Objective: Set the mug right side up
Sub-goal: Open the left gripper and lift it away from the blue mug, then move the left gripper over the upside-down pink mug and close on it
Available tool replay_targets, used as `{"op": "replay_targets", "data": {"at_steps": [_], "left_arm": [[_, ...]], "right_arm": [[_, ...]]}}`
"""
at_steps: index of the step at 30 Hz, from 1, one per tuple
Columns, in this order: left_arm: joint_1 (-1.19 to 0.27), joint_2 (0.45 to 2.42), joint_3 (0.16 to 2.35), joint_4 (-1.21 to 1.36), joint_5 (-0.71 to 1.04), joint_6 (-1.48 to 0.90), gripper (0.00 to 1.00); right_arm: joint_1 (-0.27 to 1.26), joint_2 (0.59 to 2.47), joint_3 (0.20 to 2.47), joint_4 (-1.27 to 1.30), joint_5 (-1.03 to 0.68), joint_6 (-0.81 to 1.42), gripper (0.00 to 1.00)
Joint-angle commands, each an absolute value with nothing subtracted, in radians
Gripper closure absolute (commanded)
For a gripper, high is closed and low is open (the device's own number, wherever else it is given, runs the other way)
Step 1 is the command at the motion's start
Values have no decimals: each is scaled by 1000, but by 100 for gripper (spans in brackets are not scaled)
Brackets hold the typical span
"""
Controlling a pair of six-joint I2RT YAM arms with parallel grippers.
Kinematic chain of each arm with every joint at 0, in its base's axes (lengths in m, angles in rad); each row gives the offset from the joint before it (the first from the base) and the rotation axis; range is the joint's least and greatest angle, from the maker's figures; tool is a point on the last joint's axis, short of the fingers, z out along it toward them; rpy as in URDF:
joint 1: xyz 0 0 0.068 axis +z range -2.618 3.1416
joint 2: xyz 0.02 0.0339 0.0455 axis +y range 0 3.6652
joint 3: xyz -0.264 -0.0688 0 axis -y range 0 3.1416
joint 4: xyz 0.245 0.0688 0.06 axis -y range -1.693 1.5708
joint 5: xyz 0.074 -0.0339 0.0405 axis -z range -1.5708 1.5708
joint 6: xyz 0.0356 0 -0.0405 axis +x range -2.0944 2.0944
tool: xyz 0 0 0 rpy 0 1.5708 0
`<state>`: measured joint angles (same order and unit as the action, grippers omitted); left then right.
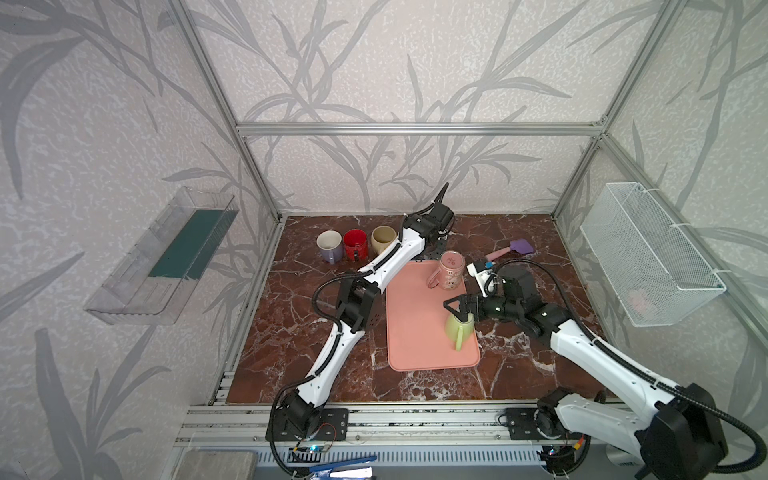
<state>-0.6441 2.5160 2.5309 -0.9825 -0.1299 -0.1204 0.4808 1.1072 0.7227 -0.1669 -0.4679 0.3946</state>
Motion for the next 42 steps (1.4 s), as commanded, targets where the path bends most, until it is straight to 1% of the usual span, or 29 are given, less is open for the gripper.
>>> {"op": "replay_targets", "data": {"at_steps": [1, 6, 8, 12, 16, 21, 23, 25, 27, 31, 42], "left_arm": [[-649, 2440, 2518, -998, -150, -135, 43], [-649, 2380, 2471, -1030, -146, -133, 45], [-650, 2340, 2418, -1031, -106, -91, 47], [-651, 2231, 2249, -994, -86, -29, 50], [-650, 2107, 2059, -907, -8, 18, 50], [-652, 2005, 1894, -850, 108, 66, 55], [-655, 1978, 1837, -806, 158, 87, 55], [-658, 1965, 1800, -770, 194, 102, 52], [-658, 1969, 1789, -753, 226, 112, 49], [-658, 1997, 1799, -731, 264, 129, 45], [-661, 2138, 1909, -753, 272, 188, 45]], "right_arm": [[486, 1079, 738, -194, -465, 390, 1], [486, 1049, 739, -210, -464, 385, 1], [486, 1028, 728, -194, -488, 379, 1], [486, 968, 686, -154, -513, 383, 1], [484, 935, 661, -149, -508, 383, 1], [484, 917, 643, -131, -526, 399, 1], [485, 913, 641, -130, -537, 403, 1], [485, 911, 642, -133, -545, 404, 1], [485, 902, 646, -141, -551, 404, 1], [484, 867, 644, -150, -540, 400, 1], [485, 835, 641, -188, -511, 367, 1]]}}
